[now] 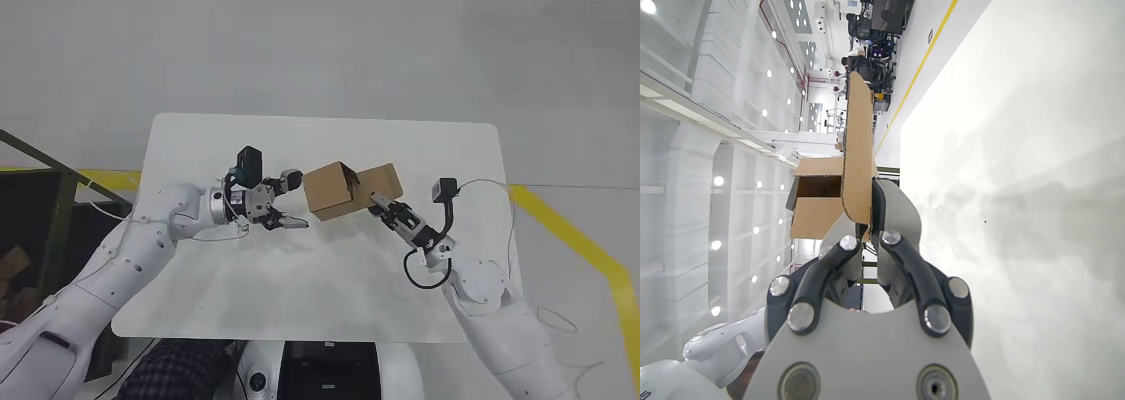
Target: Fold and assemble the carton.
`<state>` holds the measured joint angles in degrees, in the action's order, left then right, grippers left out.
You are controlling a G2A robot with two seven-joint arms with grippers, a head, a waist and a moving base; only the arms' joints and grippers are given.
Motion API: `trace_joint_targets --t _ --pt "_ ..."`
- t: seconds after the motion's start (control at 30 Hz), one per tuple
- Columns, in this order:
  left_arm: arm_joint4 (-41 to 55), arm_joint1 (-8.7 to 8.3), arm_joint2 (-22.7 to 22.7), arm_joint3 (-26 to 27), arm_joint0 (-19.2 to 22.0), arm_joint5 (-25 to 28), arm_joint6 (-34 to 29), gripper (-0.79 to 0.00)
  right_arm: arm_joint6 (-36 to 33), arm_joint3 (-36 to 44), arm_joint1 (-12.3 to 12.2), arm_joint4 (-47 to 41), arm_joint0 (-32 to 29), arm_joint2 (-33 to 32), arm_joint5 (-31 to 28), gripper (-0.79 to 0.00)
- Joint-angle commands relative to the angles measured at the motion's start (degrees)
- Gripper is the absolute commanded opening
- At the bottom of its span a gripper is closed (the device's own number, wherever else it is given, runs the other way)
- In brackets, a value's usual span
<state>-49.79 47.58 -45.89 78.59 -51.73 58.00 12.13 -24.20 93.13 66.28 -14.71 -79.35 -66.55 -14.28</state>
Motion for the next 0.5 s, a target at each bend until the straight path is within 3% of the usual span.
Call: trace_joint_targets --t 0.0,0.47 --pt "-0.3 0.17 0.4 -0.1 0.3 0.0 0.4 -0.068 -0.1 -0.2 0.1 -0.1 0.1 0.1 -0.1 -0.785" --pt "-1.0 2.13 2.7 -2.3 3.5 0.0 2.6 -0.123 -0.4 -0.8 0.7 -0.2 0.6 1.1 0.2 -0.785"
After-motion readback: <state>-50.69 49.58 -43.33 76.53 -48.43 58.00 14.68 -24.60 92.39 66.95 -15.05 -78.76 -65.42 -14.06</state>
